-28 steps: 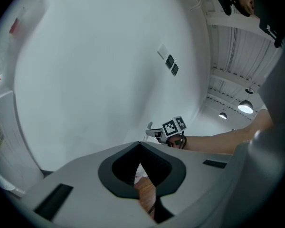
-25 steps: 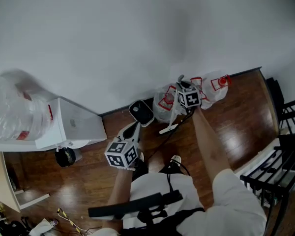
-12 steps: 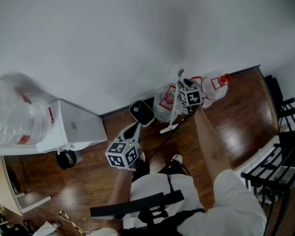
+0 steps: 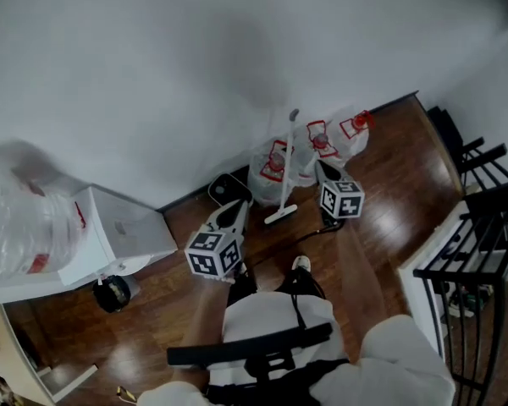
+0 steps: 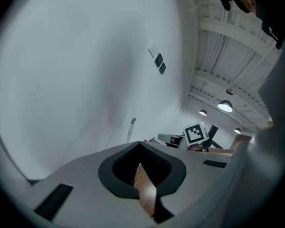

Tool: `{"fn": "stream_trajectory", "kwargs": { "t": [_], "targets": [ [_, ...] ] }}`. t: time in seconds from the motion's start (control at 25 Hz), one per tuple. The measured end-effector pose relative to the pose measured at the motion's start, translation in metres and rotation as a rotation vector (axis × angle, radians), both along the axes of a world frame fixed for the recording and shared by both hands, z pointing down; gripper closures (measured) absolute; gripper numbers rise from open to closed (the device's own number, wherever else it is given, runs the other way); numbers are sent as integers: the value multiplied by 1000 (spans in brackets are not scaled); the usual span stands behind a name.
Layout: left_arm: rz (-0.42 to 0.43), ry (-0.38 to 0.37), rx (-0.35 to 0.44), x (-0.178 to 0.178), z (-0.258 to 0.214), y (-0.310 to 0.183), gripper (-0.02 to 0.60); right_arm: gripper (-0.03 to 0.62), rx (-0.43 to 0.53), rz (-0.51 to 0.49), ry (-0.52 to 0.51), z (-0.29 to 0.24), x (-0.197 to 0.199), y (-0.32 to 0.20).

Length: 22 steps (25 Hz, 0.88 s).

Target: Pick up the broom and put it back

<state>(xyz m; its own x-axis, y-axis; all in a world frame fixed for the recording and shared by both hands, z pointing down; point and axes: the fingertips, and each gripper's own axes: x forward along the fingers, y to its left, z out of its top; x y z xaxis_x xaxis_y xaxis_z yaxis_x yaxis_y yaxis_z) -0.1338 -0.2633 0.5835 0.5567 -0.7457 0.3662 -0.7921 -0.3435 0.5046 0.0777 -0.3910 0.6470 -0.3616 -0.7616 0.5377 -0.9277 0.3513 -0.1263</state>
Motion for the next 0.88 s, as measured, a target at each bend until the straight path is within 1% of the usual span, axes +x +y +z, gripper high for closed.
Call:
{"fn": "stream_trajectory", "kwargs": {
  "t": [0.08,0.16,0.24,0.28,0.4,0.52,0.6,0.68,0.76,0.88],
  "targets": [
    [61,-5,11,9,-2,1,595,583,-42,80,-94,1,13,39],
    [121,-18,22,20,-3,4,595,584,-84,170,-209,-2,25,76],
    [161,-24,37,31,-6,6,595,585,-99,238,-308,-8,34,108],
    [172,-22,45,37,-9,9,595,585,-96,254,-328,-10,37,124],
    [201,-5,66,56,-15,23,595,584,-78,264,-336,-16,39,172],
    [241,-3,88,85,-22,52,595,585,-49,268,-392,-32,46,221],
    [259,-9,104,105,-27,77,595,585,-17,267,-416,-45,60,255],
    [271,-15,114,125,-31,108,595,585,12,272,-437,-58,78,294],
    [285,-25,115,146,-33,149,595,585,26,275,-453,-68,97,335],
    [280,-40,122,164,-38,216,595,585,34,240,-455,-77,117,385]
  ]
}}
